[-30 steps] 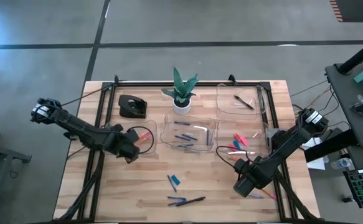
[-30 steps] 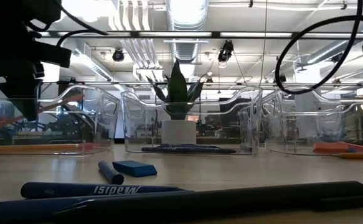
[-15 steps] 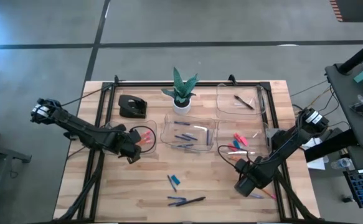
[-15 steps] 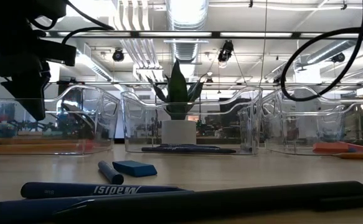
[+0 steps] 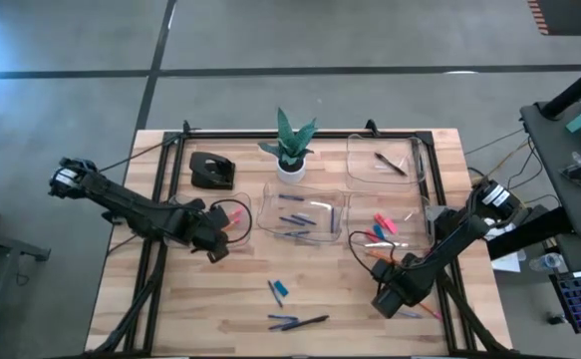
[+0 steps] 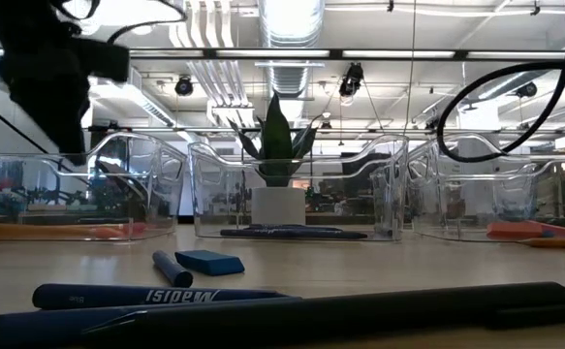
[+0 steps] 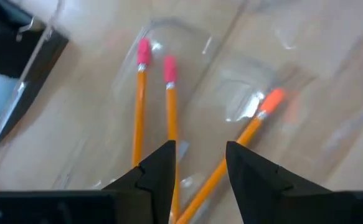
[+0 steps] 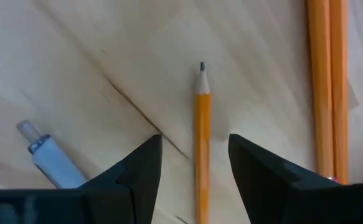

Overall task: Sort crayons/erasers/pens/pencils in bins
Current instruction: Put the orange pencil into the middle left transparent bin

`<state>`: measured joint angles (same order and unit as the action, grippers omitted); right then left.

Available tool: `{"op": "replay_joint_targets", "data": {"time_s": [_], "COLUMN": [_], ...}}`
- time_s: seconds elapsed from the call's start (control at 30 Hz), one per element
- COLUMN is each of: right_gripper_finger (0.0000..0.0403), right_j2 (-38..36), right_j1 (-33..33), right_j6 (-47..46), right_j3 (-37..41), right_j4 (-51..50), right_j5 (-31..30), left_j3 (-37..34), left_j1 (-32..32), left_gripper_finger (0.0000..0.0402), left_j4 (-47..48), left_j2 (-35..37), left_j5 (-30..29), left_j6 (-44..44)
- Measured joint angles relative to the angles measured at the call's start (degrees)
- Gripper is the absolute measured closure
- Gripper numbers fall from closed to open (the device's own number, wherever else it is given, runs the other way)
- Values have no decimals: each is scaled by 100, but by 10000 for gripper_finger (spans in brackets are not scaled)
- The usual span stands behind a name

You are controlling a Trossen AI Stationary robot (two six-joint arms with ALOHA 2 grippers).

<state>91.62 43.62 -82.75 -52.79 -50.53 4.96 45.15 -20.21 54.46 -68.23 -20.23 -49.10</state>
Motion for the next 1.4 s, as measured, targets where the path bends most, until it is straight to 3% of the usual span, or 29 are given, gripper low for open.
{"op": "replay_joint_targets", "data": {"time_s": [0.23, 0.5, 0.7, 0.93, 1.13, 1.4], "right_gripper_finger": [251, 331, 383, 386, 385, 385], "right_j2": [11, 21, 28, -1, -116, -138], "right_j1": [-2, 0, 4, 4, -1, -15], "right_j6": [351, 474, 622, 837, 1369, 2679], "right_j3": [-3, 0, 4, -76, -582, -1699], "right_j4": [57, 259, 339, 304, 288, 193], "right_j5": [-5, -82, -176, -327, -749, -1949], "left_j3": [621, 699, 614, 381, 292, 120], "left_j1": [-20, -133, -319, -545, -622, -674], "left_gripper_finger": [274, 274, 274, 274, 274, 274], "left_j4": [-576, -3190, -4394, -4647, -4698, -5909], "left_j2": [0, 0, -17, -22, -84, -733], "left_j5": [31, 571, 693, 699, 654, 647], "left_j6": [126, 1366, 1556, 1504, 1522, 2379]}}
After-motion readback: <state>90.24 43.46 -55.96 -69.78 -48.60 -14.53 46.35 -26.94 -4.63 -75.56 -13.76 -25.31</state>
